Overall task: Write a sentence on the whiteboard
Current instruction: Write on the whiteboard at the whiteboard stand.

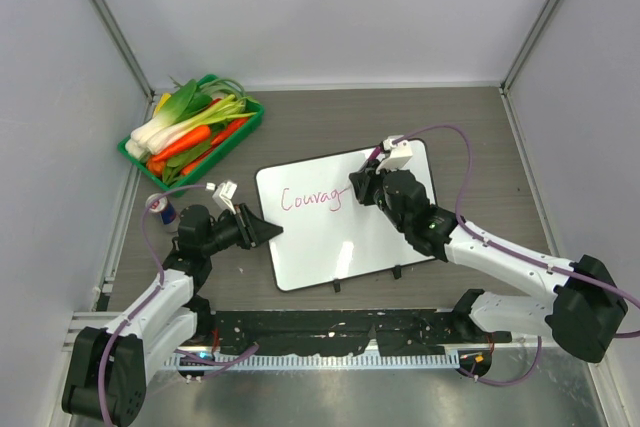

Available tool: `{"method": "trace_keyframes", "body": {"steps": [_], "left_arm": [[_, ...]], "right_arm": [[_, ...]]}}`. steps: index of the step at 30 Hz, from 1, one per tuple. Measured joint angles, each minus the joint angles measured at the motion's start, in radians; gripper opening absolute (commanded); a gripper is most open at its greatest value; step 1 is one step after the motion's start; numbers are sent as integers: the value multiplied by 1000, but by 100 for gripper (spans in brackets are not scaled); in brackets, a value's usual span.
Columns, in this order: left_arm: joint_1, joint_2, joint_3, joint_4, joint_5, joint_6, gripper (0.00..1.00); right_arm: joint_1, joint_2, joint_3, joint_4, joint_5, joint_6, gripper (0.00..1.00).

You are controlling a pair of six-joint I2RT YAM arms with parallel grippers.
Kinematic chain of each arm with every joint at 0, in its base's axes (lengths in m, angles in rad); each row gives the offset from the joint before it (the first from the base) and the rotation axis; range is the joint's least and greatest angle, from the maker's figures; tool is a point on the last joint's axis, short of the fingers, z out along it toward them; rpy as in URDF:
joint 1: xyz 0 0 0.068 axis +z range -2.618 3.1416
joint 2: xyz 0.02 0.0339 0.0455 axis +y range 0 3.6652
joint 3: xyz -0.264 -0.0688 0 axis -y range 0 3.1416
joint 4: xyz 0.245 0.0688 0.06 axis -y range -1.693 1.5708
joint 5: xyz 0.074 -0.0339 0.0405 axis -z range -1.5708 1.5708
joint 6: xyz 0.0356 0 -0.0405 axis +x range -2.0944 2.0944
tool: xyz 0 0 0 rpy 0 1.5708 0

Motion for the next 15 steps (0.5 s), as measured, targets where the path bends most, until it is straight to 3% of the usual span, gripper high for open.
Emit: {"method": "trace_keyframes", "body": {"steps": [15], "left_arm": [[0, 0, 0, 0, 0, 0, 0]], "right_arm": [[-3, 16, 6, 15, -25, 2, 1]]}}
